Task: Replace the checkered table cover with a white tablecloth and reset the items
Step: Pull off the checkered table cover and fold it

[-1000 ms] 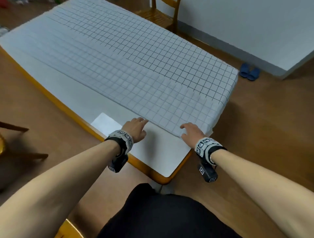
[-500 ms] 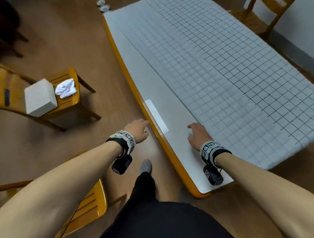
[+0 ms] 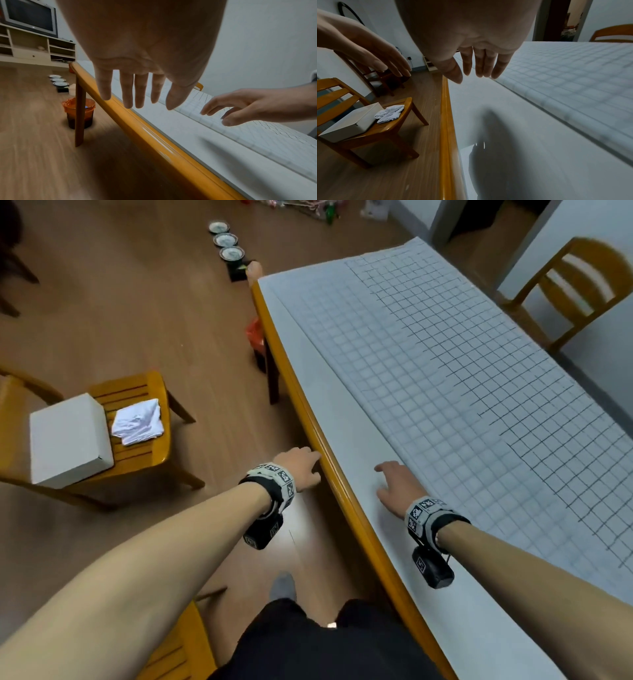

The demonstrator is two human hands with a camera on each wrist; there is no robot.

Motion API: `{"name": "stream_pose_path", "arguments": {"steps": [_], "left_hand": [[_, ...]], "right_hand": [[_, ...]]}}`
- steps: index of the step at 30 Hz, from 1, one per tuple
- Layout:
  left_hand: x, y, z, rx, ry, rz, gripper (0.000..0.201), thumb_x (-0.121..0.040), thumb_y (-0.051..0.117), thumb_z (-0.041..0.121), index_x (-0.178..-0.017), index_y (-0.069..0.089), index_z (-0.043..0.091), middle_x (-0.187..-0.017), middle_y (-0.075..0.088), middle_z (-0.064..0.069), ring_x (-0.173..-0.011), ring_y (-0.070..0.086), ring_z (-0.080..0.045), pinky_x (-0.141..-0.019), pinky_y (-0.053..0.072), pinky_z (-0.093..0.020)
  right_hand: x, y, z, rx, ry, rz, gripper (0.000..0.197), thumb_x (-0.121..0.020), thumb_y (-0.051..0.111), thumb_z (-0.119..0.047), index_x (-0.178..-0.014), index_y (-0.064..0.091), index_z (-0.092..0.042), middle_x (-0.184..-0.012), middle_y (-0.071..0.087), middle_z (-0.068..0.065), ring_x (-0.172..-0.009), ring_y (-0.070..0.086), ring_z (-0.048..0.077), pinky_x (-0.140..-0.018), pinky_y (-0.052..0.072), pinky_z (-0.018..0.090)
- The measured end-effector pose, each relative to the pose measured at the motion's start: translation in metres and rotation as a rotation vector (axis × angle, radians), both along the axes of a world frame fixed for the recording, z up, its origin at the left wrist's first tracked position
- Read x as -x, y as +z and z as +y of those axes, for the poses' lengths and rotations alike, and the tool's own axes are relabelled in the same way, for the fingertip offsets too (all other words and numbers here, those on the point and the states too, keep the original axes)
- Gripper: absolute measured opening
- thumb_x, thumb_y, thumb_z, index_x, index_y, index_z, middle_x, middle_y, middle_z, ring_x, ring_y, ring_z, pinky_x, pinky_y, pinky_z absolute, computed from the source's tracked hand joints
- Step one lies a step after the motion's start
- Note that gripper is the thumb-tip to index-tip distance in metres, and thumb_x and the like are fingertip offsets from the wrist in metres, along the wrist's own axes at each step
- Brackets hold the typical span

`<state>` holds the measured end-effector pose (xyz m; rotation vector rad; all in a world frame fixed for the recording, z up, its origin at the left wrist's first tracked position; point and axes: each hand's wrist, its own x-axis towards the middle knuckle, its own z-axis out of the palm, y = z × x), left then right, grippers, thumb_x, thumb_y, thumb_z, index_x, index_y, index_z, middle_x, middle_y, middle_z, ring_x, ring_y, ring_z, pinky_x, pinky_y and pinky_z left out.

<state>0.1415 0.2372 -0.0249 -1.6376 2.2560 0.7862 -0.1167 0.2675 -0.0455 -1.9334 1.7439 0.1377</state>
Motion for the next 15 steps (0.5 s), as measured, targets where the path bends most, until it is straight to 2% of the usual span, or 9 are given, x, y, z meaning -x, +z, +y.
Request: {"name": "stream_pose_path", "arguments": {"steps": [6, 9, 15], "left_hand": [[-0.058, 0.004, -0.097, 0.0, 0.018, 0.009, 0.052, -0.094, 0.045, 0.034, -0.145, 0.042, 0.022, -0.139, 0.05, -0.004, -0.125, 0.049, -0.026, -0.098, 0.046, -0.044], [-0.082, -0.002, -0.141, -0.021, 0.028, -0.007, 0.052, -0.093, 0.046, 0.033, -0.144, 0.042, 0.023, -0.14, 0.049, -0.003, -0.124, 0.05, -0.024, -0.096, 0.048, -0.044], [-0.14, 0.002, -0.26, -0.072, 0.038, -0.09, 0.052, -0.096, 0.046, 0.033, -0.146, 0.041, 0.021, -0.142, 0.047, -0.006, -0.127, 0.049, -0.027, -0.1, 0.045, -0.041]], "right_hand": [[-0.061, 0.01, -0.1, 0.002, 0.002, -0.005, 0.052, -0.095, 0.048, -0.015, -0.146, 0.04, -0.015, -0.151, 0.038, 0.005, -0.138, 0.036, 0.022, -0.11, 0.035, 0.036], [-0.081, 0.001, -0.152, -0.01, 0.005, 0.001, 0.052, -0.095, 0.047, -0.016, -0.146, 0.039, -0.016, -0.152, 0.037, 0.005, -0.137, 0.037, 0.021, -0.107, 0.038, 0.036], [-0.125, -0.026, -0.298, -0.035, -0.085, -0.042, 0.054, -0.094, 0.048, -0.016, -0.148, 0.039, -0.016, -0.152, 0.038, 0.006, -0.136, 0.04, 0.024, -0.103, 0.041, 0.039]]}}
